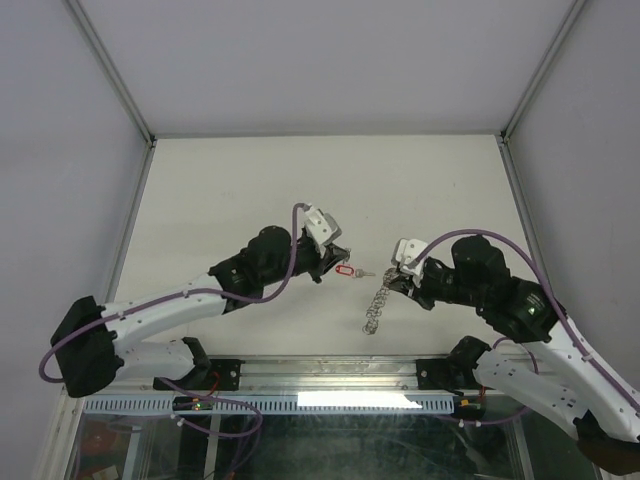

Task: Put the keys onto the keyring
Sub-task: Insert the key onto the keyring.

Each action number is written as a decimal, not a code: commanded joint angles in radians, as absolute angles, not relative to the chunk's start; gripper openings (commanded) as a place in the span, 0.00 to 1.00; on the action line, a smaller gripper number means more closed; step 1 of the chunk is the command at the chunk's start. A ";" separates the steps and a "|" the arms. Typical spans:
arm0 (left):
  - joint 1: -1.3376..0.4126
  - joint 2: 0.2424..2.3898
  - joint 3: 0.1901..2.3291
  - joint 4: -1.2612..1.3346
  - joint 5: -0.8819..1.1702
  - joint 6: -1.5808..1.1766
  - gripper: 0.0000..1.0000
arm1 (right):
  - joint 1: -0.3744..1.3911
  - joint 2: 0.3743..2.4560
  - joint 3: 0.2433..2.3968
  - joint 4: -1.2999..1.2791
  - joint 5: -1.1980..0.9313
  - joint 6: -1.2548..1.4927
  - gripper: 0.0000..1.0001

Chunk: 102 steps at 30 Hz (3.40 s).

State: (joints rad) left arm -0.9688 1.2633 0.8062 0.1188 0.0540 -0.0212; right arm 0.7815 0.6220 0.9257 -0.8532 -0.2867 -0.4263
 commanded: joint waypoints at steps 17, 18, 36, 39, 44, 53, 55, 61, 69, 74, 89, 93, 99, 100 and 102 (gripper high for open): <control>-0.973 0.875 0.653 0.103 0.542 0.635 0.00 | 0.785 0.807 0.907 -0.515 -0.803 -0.417 0.00; -0.973 0.873 0.653 0.097 0.558 0.660 0.00 | 0.785 0.815 0.910 -0.513 -0.810 -0.413 0.00; -1.008 0.924 0.712 -0.008 0.592 0.814 0.00 | 0.785 0.921 0.948 -0.481 -0.794 -0.341 0.00; -1.012 0.931 0.719 -0.014 0.589 0.825 0.00 | 0.784 0.934 0.948 -0.474 -0.797 -0.326 0.00; -1.015 0.933 0.727 -0.015 0.586 0.832 0.00 | 0.785 0.944 0.942 -0.479 -0.810 -0.323 0.00; -1.020 0.937 0.733 -0.019 0.592 0.836 0.00 | 0.785 0.953 0.941 -0.497 -0.822 -0.331 0.00; -1.023 0.942 0.738 -0.029 0.595 0.838 0.00 | 0.785 0.953 0.943 -0.501 -0.822 -0.333 0.00; -1.031 0.949 0.746 -0.048 0.594 0.849 0.00 | 0.785 0.944 0.945 -0.515 -0.805 -0.342 0.00; -1.038 0.956 0.749 -0.067 0.597 0.856 0.00 | 0.784 0.915 0.956 -0.529 -0.761 -0.347 0.00; -1.040 0.961 0.755 -0.083 0.596 0.866 0.00 | 0.784 0.909 0.967 -0.546 -0.751 -0.354 0.00; -1.045 0.962 0.765 -0.120 0.562 0.888 0.00 | 0.782 0.864 0.970 -0.601 -0.703 -0.383 0.00; -1.045 0.962 0.767 -0.122 0.556 0.889 0.00 | 0.783 0.858 0.971 -0.618 -0.701 -0.394 0.00; -1.045 0.965 0.777 -0.138 0.545 0.905 0.00 | 0.784 0.861 0.973 -0.639 -0.711 -0.415 0.00; -1.045 0.965 0.779 -0.141 0.543 0.907 0.00 | 0.783 0.859 0.974 -0.642 -0.713 -0.416 0.00; -1.045 0.963 0.781 -0.142 0.542 0.912 0.00 | 0.782 0.862 0.974 -0.645 -0.713 -0.418 0.00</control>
State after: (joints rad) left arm -1.0355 0.9649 0.7349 -0.1268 0.5488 0.8814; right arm 0.7834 0.8833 0.9146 -0.6567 -0.7105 -0.3981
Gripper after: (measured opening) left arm 0.003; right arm 0.012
